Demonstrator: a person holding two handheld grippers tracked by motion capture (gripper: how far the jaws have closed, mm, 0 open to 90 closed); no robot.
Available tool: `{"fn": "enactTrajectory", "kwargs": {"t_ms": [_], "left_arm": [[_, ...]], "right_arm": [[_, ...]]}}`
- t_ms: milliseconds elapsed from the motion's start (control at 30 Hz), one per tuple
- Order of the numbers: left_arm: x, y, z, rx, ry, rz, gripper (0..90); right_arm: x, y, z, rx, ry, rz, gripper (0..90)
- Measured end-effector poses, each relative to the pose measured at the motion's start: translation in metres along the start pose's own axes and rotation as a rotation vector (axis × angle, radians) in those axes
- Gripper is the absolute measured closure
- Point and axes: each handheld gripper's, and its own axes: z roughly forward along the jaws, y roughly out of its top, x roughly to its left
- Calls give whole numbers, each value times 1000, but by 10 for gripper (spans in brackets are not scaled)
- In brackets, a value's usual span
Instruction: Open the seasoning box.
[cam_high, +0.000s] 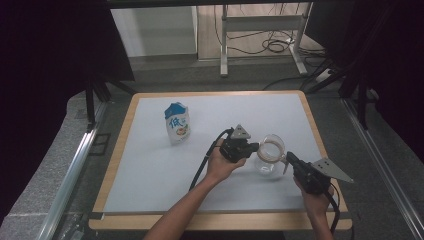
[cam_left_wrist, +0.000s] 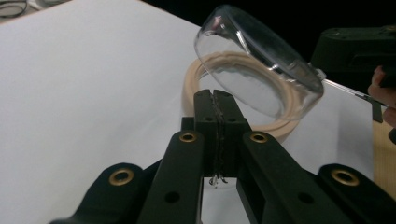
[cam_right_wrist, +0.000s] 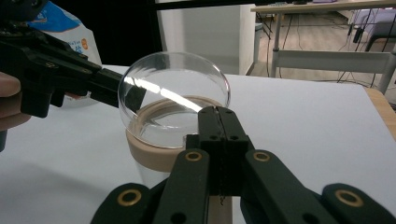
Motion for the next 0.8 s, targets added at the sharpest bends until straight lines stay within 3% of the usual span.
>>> {"fn": "enactTrajectory", "kwargs": {"t_ms": [167, 367, 467, 567, 667, 800], "left_arm": [[-2, 5, -1, -6, -33, -9, 895], [-6, 14, -4, -10, -36, 14, 895], [-10, 18, -6, -12, -38, 23, 894], [-17, 23, -6, -13, -44, 38, 894], [-23, 28, -5, -10, -53, 54, 892], [-33, 35, -3, -13, -68, 80, 889]], "right_arm": [[5, 1, -3, 15, 5, -20, 900], [22, -3, -17, 35, 46, -40, 900], [30, -11, -20, 70, 71, -47, 900], [37, -24, -14, 132, 106, -57, 900], [39, -35, -3, 191, 121, -37, 900], [42, -40, 5, 214, 137, -31, 900]]}}
